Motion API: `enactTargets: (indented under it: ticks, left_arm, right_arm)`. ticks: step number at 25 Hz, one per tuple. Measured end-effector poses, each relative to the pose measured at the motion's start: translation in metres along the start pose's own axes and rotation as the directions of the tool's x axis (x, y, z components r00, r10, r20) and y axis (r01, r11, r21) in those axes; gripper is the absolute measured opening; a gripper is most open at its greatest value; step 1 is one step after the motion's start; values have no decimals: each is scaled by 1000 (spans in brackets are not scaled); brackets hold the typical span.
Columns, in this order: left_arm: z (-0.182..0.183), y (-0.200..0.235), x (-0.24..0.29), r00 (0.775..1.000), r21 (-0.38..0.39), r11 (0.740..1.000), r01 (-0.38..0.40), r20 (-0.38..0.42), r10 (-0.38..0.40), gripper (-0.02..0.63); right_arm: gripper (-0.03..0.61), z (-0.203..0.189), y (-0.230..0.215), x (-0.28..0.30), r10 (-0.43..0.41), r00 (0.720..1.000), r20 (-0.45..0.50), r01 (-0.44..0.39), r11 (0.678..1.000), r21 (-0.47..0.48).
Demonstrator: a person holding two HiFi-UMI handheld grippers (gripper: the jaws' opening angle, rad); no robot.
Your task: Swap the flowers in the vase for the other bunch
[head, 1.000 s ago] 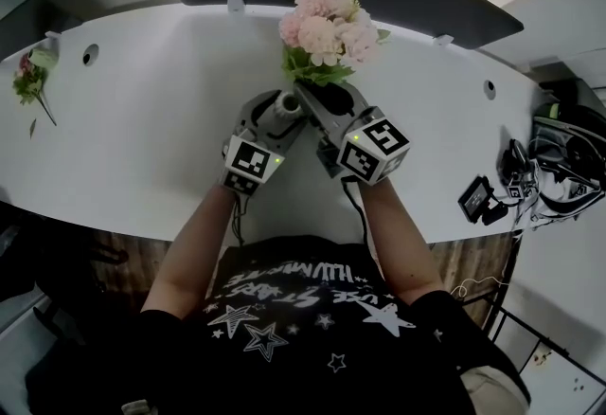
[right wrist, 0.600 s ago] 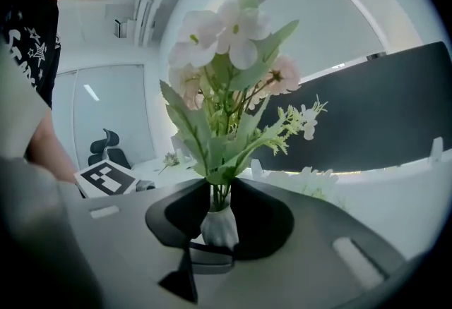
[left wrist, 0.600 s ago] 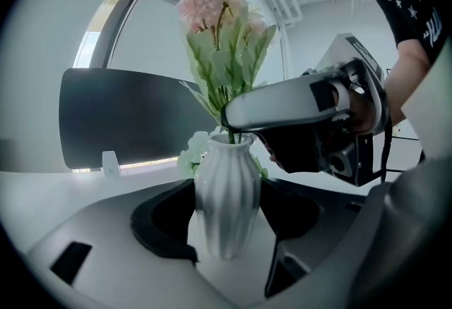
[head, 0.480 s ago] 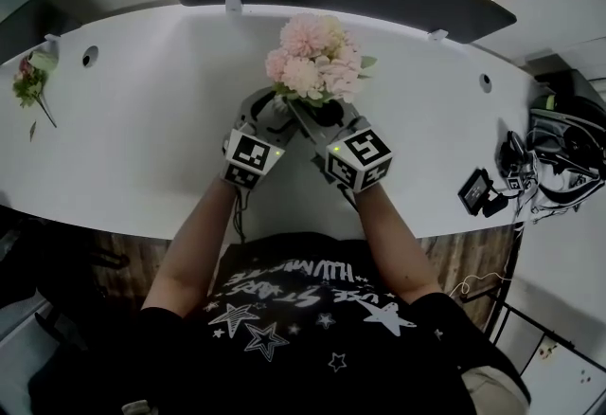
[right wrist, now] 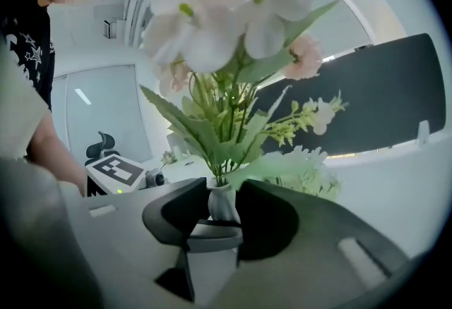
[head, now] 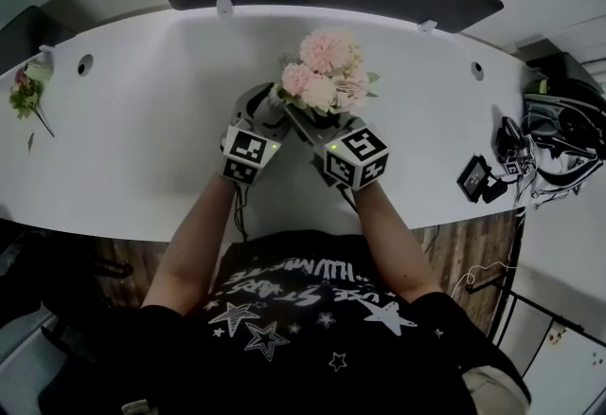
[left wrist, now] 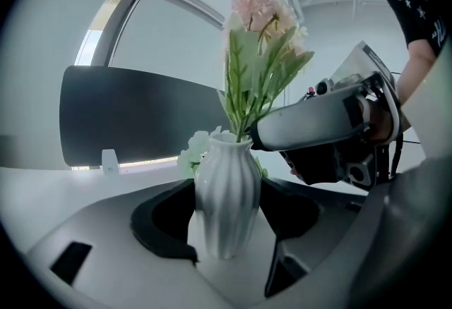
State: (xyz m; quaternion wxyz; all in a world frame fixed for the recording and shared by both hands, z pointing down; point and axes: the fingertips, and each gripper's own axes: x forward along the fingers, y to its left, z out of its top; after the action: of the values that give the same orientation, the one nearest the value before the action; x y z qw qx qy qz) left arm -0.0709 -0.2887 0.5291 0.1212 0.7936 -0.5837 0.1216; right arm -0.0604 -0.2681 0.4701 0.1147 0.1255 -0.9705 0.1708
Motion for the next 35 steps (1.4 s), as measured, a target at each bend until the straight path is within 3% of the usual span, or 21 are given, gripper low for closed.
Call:
enactTargets:
  ticks: [6,12,22,28,35]
  left_arm:
    - [-1,-1,1,1000,-2,1000,-3,-6,3,295]
    - [-11,0,-4,998,15,1000,21,-61,-20,296]
    - [-15,-2,-44,997,0,997,75,-32,-75,298]
    - [-12,-13,-69,996,-59,995,85,26,-84,296]
    - [4,-23,-97,993,-99,995,14,119,-3,142]
  right_arm:
    - [124,-10,-1,-14,-54,999,7,53,998,43]
    - [124,-11,1,-28,-125,992,34,123,991,59]
    - [124,-19,24,-49,-246,966,83,240,967,81]
    - [95,-20,32,-64,-280,954,106,270,957,103]
    - [61,-17,37,-82,-274,951,143,260,959,108]
